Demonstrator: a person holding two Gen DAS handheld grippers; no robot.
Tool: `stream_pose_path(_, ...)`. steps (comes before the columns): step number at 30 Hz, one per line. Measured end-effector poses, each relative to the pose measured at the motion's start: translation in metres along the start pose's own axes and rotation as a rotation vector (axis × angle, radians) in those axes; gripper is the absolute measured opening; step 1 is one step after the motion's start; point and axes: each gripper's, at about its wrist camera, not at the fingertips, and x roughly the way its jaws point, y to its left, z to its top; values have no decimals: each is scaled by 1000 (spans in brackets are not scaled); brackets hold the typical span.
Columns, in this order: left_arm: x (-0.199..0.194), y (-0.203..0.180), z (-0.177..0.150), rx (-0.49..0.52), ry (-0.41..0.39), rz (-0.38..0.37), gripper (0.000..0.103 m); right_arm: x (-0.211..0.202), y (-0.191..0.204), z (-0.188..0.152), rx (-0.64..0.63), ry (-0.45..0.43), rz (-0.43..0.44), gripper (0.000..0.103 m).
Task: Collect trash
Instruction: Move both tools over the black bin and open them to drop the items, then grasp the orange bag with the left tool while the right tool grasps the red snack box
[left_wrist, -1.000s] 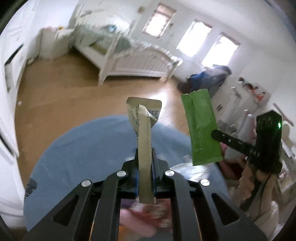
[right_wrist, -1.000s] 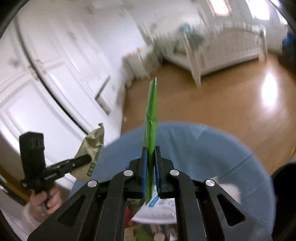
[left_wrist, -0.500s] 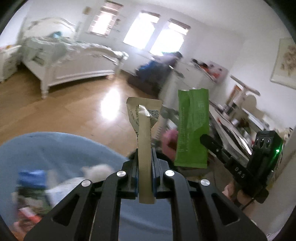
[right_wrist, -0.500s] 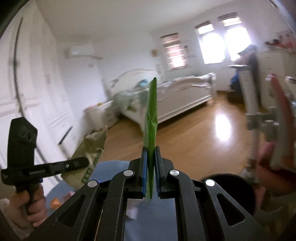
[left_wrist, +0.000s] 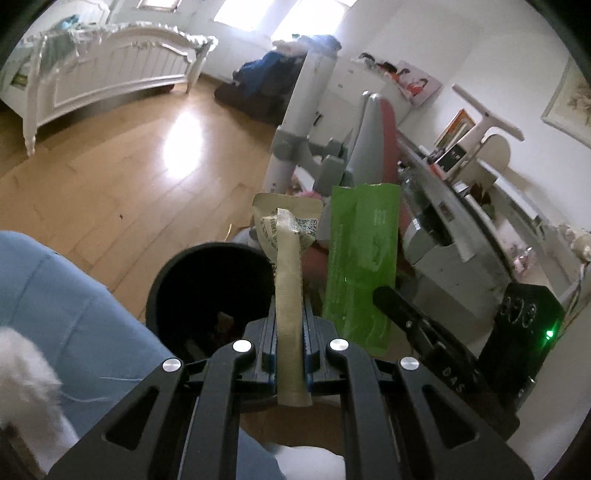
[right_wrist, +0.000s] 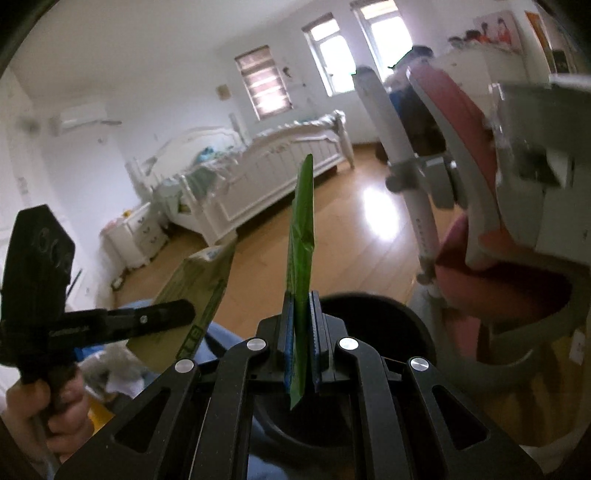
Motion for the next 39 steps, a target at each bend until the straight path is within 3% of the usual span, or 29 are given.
stream_pose_path(16, 53, 10, -2, -32, 88, 44, 11, 53, -11, -20, -4, 87, 0, 9)
stream_pose_path(18, 56, 7, 0, -5, 84, 81, 15, 57, -14, -20, 6, 102, 1, 9)
stream_pose_path(19, 56, 6, 1, 1, 82, 96, 22, 59, -15, -20, 12, 110, -1, 11)
stream_pose_path(20, 56, 7, 1, 0, 82, 106, 30, 61, -16, -19, 22, 115, -9, 25)
stream_pose_path(21, 55, 9, 3, -11, 81, 118, 56, 58, -14, -17, 33, 114, -12, 51)
stream_pose_path(22, 51, 10, 3, -17, 71, 126, 77, 56, -16, -16, 55, 97, 0, 63)
stream_pose_path(23, 45, 11, 4, -16, 45, 131, 81, 53, -18, -15, 69, 78, 13, 78)
stream_pose_path(26, 25, 10, 6, 17, 2, 131, 82, 48, -15, -13, 65, 65, 11, 79)
stream_pose_path(32, -24, 24, 0, -37, -41, 127, 82, 37, 8, -15, 64, 72, 48, 79)
stream_pose_path(39, -115, 48, -33, -74, -128, 195, 82, 25, 67, -18, 8, 98, 134, 79)
